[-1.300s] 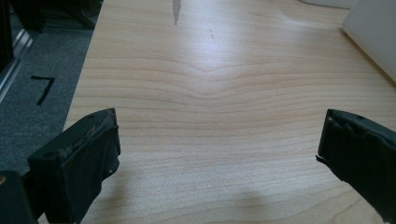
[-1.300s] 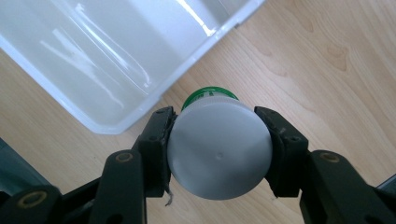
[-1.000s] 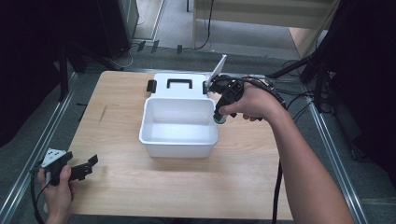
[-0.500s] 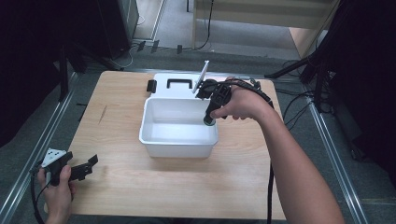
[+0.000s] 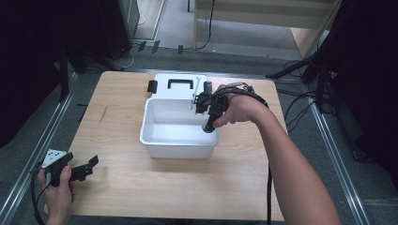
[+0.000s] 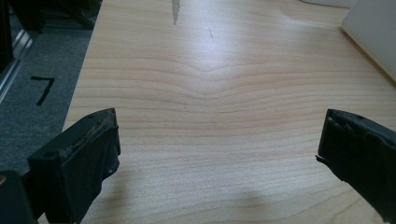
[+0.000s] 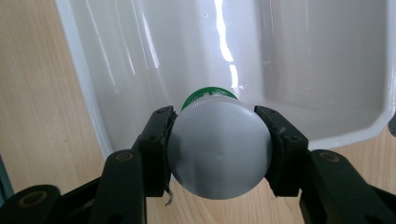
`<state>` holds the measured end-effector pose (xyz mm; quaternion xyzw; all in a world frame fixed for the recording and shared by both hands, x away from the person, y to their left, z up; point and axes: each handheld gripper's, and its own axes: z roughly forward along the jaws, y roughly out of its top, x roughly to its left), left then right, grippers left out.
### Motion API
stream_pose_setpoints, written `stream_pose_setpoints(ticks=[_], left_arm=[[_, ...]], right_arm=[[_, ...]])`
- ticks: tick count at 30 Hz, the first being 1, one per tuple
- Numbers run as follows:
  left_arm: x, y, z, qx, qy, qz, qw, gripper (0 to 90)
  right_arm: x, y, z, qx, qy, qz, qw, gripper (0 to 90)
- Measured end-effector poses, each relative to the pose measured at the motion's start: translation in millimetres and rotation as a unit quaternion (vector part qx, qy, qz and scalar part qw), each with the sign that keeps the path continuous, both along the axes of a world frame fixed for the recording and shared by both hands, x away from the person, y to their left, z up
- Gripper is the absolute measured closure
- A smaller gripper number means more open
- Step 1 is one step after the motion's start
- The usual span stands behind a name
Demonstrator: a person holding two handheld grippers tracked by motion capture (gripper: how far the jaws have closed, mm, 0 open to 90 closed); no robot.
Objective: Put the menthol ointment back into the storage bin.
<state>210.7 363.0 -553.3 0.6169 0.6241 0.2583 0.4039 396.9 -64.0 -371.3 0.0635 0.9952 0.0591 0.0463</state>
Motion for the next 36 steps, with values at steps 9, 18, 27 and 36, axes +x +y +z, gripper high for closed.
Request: stream_pose_setpoints(ticks=[9, 18, 27, 36], left_arm=[[0.2, -0.1, -0.2, 0.000, -0.001, 0.000, 1.0000, 0.0], [0.2, -0.2, -0.2, 0.001, -0.001, 0.001, 1.0000, 0.0], [0.2, -0.2, -0.1, 0.001, 0.001, 0.000, 1.0000, 0.0], [0.1, -0.2, 0.0, 0.002, 0.002, -0.002, 1.0000, 0.0]], right_arm=[[3.1, 0.0, -13.5, 0.001, 0.006, 0.009, 0.9999, 51.4], [4.4, -0.3, -31.7, -0.009, 0.002, 0.022, 0.9997, 51.5], [4.0, 4.4, -50.1, -0.025, 0.004, 0.028, 0.9993, 51.4], [3.3, 13.0, -59.9, -0.055, -0.008, 0.022, 0.9982, 51.4]])
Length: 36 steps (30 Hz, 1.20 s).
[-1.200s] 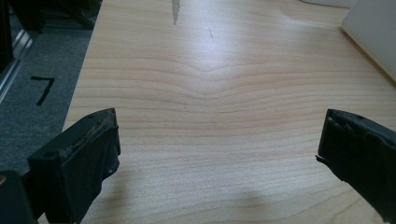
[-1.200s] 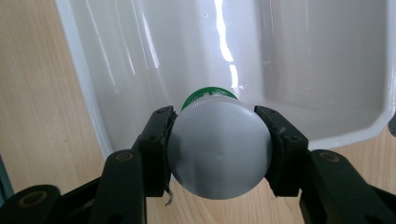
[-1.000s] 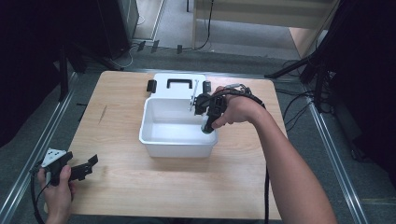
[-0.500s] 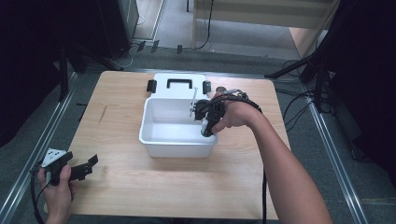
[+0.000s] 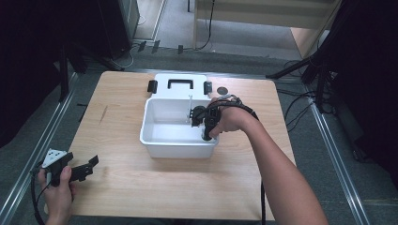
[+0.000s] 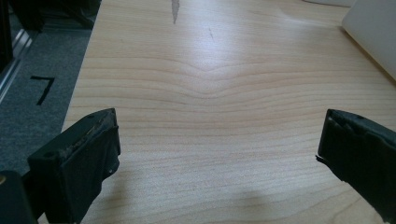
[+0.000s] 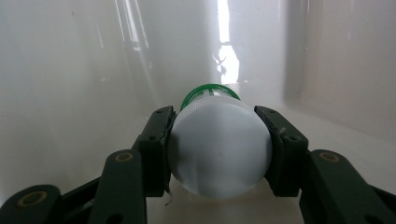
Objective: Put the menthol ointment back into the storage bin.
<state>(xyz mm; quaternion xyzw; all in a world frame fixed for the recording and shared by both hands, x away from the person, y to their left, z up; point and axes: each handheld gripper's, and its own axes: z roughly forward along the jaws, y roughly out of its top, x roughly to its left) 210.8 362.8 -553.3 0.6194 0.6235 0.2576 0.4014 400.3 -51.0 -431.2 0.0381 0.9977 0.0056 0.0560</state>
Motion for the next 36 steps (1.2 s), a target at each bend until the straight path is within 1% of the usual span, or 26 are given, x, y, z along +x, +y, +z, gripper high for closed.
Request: stream_pose_setpoints(ticks=[2, 6, 9, 13, 15, 16, 20, 23, 25, 29, 30, 32, 33, 36], left_arm=[[0.0, 0.1, 0.0, 0.000, 0.000, 0.001, 1.0000, 0.0], [0.0, 0.1, -0.1, -0.001, -0.001, 0.001, 1.0000, 0.0], [0.0, 0.0, 0.0, 0.000, 0.000, 0.001, 1.0000, 0.0], [0.0, -0.2, 0.1, 0.001, 0.001, 0.001, 1.0000, 0.0], [0.2, -0.1, 0.1, 0.003, 0.001, 0.000, 1.0000, 0.0], [0.2, -0.2, 0.0, 0.003, 0.001, 0.000, 1.0000, 0.0], [0.4, -0.5, -0.1, 0.003, 0.001, 0.001, 1.0000, 0.0], [0.4, -0.5, 0.0, 0.003, 0.001, 0.000, 1.0000, 0.0], [0.3, -0.6, 0.0, 0.003, 0.001, 0.000, 1.0000, 0.0], [0.4, -0.7, 0.1, 0.004, 0.002, 0.000, 1.0000, 0.0], [0.4, -0.7, 0.1, 0.004, 0.002, 0.000, 1.0000, 0.0], [0.5, -0.8, 0.1, 0.004, 0.002, 0.000, 1.0000, 0.0], [0.5, -0.8, 0.0, 0.004, 0.002, 0.000, 1.0000, 0.0], [0.6, -0.7, 0.0, 0.004, 0.002, 0.000, 1.0000, 0.0]], right_arm=[[0.1, 3.1, -1.3, -0.003, -0.003, 0.005, 1.0000, 51.4], [0.7, 5.8, -3.4, -0.007, -0.005, 0.005, 0.9999, 51.4], [1.4, 8.6, -6.4, -0.010, -0.001, 0.005, 0.9999, 51.5], [2.2, 12.3, -10.7, -0.023, 0.003, 0.008, 0.9997, 51.4], [2.6, 13.2, -10.7, -0.021, 0.003, 0.001, 0.9998, 51.4], [3.6, 13.7, -11.5, -0.023, 0.009, -0.008, 0.9996, 51.4], [4.1, 15.5, -12.2, -0.029, 0.014, -0.011, 0.9994, 51.5], [3.7, 18.8, -12.9, -0.025, 0.019, -0.013, 0.9994, 51.4], [3.4, 21.5, -12.7, -0.025, 0.019, -0.009, 0.9995, 51.4], [3.2, 24.9, -16.3, -0.032, 0.023, -0.010, 0.9992, 51.4], [3.5, 25.6, -17.5, -0.038, 0.021, -0.008, 0.9990, 51.4], [4.3, 26.7, -20.3, -0.041, 0.024, -0.009, 0.9988, 51.4], [3.9, 28.1, -23.0, -0.052, 0.026, -0.009, 0.9983, 51.4], [3.3, 28.9, -26.2, -0.057, 0.024, -0.008, 0.9981, 51.4]])
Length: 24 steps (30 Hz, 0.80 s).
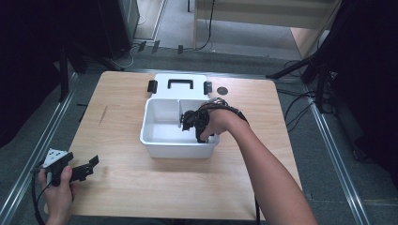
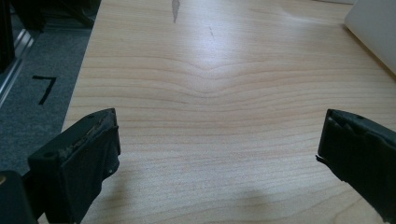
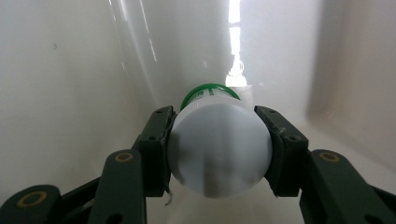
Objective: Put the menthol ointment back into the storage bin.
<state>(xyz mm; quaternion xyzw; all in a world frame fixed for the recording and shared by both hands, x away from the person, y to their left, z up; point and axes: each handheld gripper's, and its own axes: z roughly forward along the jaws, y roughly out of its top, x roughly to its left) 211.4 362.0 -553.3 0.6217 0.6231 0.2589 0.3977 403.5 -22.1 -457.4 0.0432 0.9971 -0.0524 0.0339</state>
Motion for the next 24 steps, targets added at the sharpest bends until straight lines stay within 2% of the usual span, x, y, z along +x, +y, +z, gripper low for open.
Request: stream_pose_setpoints(ticks=[8, 14, 18, 19, 24], left_arm=[[0.1, -0.3, -0.1, 0.000, -0.001, 0.000, 1.0000, 0.0], [0.2, -0.3, -0.1, 0.002, 0.000, -0.001, 1.0000, 0.0], [0.2, -0.3, 0.0, 0.002, 0.000, -0.001, 1.0000, 0.0], [0.2, -0.4, -0.1, 0.002, 0.000, -0.001, 1.0000, 0.0], [0.1, -1.0, 0.1, 0.006, 0.000, -0.006, 1.0000, 0.0]], right_arm=[[-0.5, 0.3, -10.6, 0.000, 0.011, -0.004, 0.9999, 50.7], [-0.2, -0.5, -9.6, 0.005, 0.011, -0.005, 0.9999, 50.7], [0.1, -1.8, -5.2, 0.017, 0.012, -0.010, 0.9997, 50.1], [0.5, -2.9, -1.4, 0.027, 0.012, -0.016, 0.9994, 49.6], [0.6, -5.7, 11.6, 0.042, 0.007, -0.024, 0.9988, 45.5]])
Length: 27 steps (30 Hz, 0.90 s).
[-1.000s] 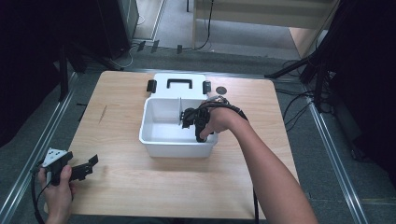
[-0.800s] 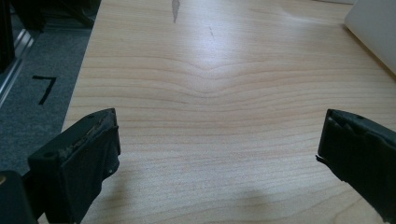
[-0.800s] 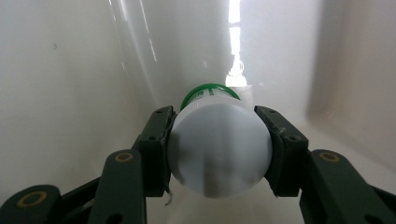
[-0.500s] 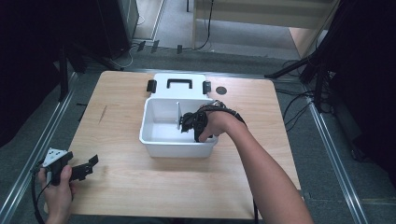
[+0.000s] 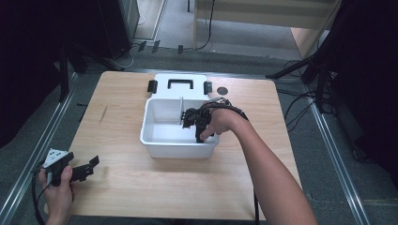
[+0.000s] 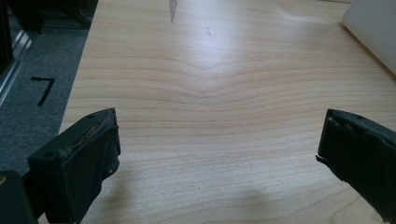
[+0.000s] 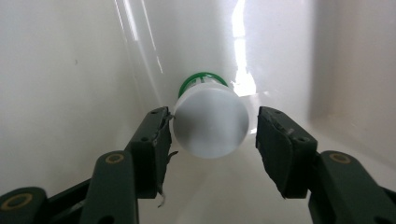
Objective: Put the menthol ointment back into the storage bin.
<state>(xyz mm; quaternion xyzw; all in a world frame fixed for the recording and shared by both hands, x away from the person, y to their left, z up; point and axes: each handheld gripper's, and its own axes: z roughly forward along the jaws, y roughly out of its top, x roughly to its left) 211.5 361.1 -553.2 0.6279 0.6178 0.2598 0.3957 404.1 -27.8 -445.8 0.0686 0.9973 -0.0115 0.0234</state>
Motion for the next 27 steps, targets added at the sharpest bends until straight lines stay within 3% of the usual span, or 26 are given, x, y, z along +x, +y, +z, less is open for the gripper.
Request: stream_pose_setpoints(ticks=[4, 9, 16, 21, 27], left_arm=[[0.3, -0.2, -0.1, 0.001, -0.001, 0.000, 1.0000, 0.0], [0.3, -0.2, -0.1, 0.000, -0.001, 0.000, 1.0000, 0.0], [0.5, -0.2, -0.1, 0.000, 0.000, 0.000, 1.0000, 0.0], [0.5, -0.4, -0.1, 0.000, 0.000, 0.000, 1.0000, 0.0], [0.5, -0.5, -0.2, 0.000, 0.000, 0.000, 1.0000, 0.0]], right_arm=[[0.8, -2.6, 9.5, 0.009, -0.007, -0.007, 0.9999, 43.9], [-1.0, -7.4, 29.9, 0.039, -0.002, -0.006, 0.9992, 43.5], [-4.0, -17.4, 57.4, 0.068, -0.016, -0.009, 0.9975, 42.3], [-7.8, -29.8, 71.8, 0.072, -0.024, -0.016, 0.9970, 40.3], [-7.0, -47.4, 75.7, 0.074, -0.031, -0.023, 0.9966, 39.4]])
